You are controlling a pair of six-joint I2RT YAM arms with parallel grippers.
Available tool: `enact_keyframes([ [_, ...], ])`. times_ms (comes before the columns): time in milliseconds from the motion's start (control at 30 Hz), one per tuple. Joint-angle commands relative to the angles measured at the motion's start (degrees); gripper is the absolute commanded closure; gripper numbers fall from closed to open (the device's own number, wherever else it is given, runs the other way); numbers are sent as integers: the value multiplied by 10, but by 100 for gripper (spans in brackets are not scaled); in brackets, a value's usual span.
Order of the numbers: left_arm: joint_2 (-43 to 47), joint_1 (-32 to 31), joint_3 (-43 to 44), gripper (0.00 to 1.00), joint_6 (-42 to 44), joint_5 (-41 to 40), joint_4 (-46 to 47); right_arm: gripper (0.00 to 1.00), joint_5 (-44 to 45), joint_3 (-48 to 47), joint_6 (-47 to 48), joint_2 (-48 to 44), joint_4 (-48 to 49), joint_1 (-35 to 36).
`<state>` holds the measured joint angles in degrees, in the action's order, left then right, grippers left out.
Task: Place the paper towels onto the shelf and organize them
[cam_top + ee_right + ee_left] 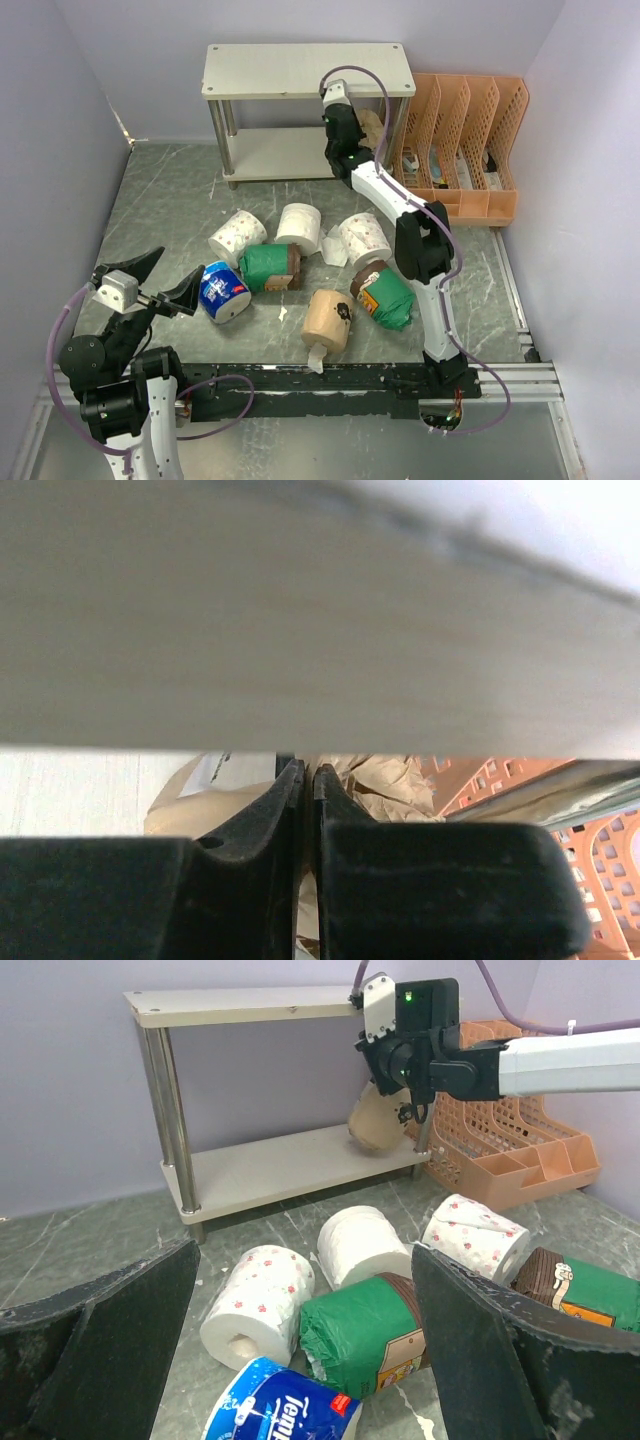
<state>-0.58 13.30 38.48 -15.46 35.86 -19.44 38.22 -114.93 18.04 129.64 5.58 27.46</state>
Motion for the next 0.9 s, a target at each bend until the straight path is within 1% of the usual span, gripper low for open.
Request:
enact_keyframes([
  [0,8,-1,-3,1,-5,8,19,93,25,23,51,28,32,-2],
  [67,8,-1,-3,1,-4,8,19,88,28,28,64,33,46,-2],
  [167,7,-1,-3,1,-5,7,18,75,36,32,79,40,67,-2],
  [233,7,-1,-3,1,-5,8,18,69,38,36,81,44,76,-2],
  [367,8,0,-3,1,-5,8,18,62,39,52,76,45,90,-2],
  [467,8,0,-3,1,-5,8,18,52,58,71,74,38,128,-2],
  [533,7,0,-4,1,-4,9,19,48,64,93,67,21,153,0],
  [633,8,0,-5,1,-5,11,21,45,64,144,58,-29,210,6],
  [700,7,0,-5,1,-5,12,22,30,71,188,58,-71,259,33],
  [767,8,1,-5,1,-6,12,22,28,80,236,68,-116,309,56],
  [833,8,3,-5,1,-5,9,21,7,89,294,79,-167,349,87],
  [867,8,3,-5,1,-6,9,20,1,94,331,82,-189,371,103],
])
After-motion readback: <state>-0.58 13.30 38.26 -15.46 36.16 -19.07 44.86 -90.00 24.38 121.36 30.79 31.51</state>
